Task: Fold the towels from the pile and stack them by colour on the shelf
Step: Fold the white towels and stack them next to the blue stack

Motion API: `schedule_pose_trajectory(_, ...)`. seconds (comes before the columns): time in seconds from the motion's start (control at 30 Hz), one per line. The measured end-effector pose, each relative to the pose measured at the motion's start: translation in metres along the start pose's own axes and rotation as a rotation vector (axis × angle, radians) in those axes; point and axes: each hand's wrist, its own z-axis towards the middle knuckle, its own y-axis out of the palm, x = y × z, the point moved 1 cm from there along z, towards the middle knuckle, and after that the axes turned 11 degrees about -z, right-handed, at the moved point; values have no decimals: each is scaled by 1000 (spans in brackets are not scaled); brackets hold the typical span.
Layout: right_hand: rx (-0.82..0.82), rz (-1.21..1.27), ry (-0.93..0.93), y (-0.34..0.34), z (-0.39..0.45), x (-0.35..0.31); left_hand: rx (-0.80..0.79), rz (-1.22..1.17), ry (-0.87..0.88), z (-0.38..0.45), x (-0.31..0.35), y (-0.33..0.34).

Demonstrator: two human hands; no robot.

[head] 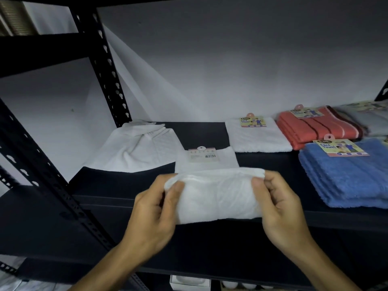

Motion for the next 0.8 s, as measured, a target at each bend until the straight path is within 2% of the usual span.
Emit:
schedule_pose_trajectory(0.1,92,-38,153,9,16,-3,97,-11,-180,22,6,11)
schedule_pose_trajectory(0.17,108,-196,235,13,35,0,135,71,-287,43,-3,17)
schedule_pose_trajectory(0.3,-14,-619,338,28,86,8,57,348,-471,88,-40,24)
schedule_pose_trajectory(0.4,-110,-881,379,43,108,14,36,633,-525,103,-62,33)
schedule_pose_trajectory(0.5,-149,-1118,392,51,110,20,32,780,-559,104,-69,40)
schedule_pose_trajectory(0.67,-103,-1143,392,51,109,28,43,787,-634,107,-68,38)
schedule_pose_trajectory(0.8,-212,-1033,452,44,122,27,-16,601,-777,121,-65,25)
